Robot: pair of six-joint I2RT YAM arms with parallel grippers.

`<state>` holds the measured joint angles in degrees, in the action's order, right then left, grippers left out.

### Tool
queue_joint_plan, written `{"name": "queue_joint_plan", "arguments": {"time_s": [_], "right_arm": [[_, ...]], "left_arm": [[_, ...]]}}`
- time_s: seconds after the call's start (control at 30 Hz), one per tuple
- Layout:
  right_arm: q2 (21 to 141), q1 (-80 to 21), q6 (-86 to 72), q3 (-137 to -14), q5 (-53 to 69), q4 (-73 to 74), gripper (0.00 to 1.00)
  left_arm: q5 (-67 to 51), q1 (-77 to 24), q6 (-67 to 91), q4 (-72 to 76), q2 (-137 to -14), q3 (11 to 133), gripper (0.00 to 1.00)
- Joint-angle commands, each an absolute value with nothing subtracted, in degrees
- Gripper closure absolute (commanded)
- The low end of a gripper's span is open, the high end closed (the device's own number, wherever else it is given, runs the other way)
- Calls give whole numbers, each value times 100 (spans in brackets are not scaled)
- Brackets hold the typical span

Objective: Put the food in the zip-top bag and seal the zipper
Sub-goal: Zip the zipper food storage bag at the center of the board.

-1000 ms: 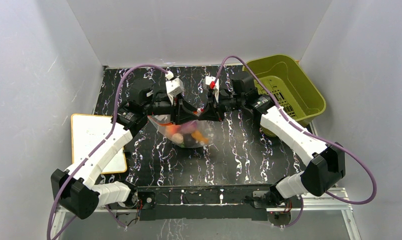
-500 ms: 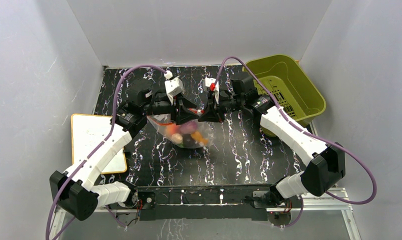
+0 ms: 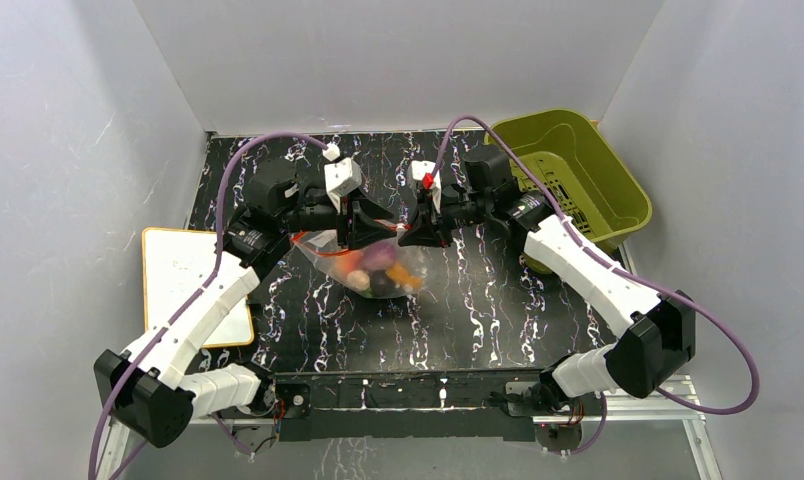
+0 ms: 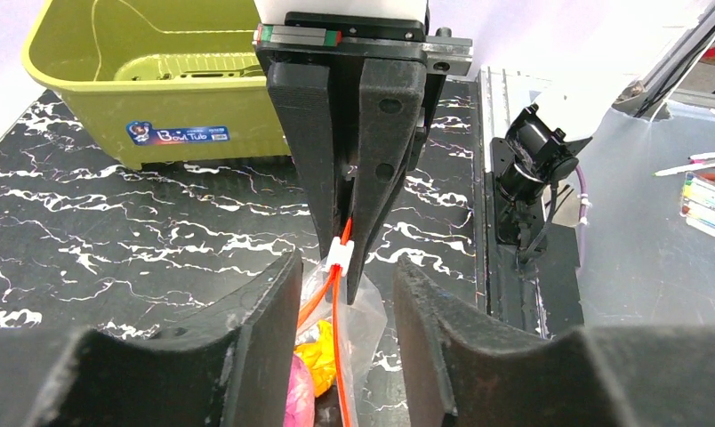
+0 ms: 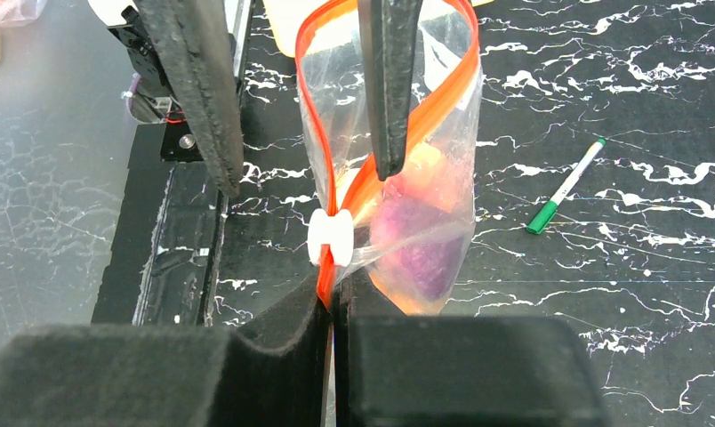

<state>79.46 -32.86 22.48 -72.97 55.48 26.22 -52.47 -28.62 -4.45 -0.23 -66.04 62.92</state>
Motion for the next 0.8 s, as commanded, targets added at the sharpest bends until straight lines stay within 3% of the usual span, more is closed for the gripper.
{"name": "queue_joint_plan", "arguments": {"time_s": [0.0,0.5,0.67,0.77], "right_arm": [[7718,-3328,2322,-7448,5633,2434,100],[7690,-3372,2364,-7444,5703,2450,100],[7668,-3381,2285,-7393,5690,2320,100],[7714,-3382,2240,-7441,5695,2366,100]], "left_arm": [[-5506,-2873,-672,94,-6603,6336,61],[-5819,-2878,-699,254,-6921,6420,63],[-5851,-2883,-724,275,-6884,6400,80],[-6001,-2891,-545,458,-6909,6357,85]]}}
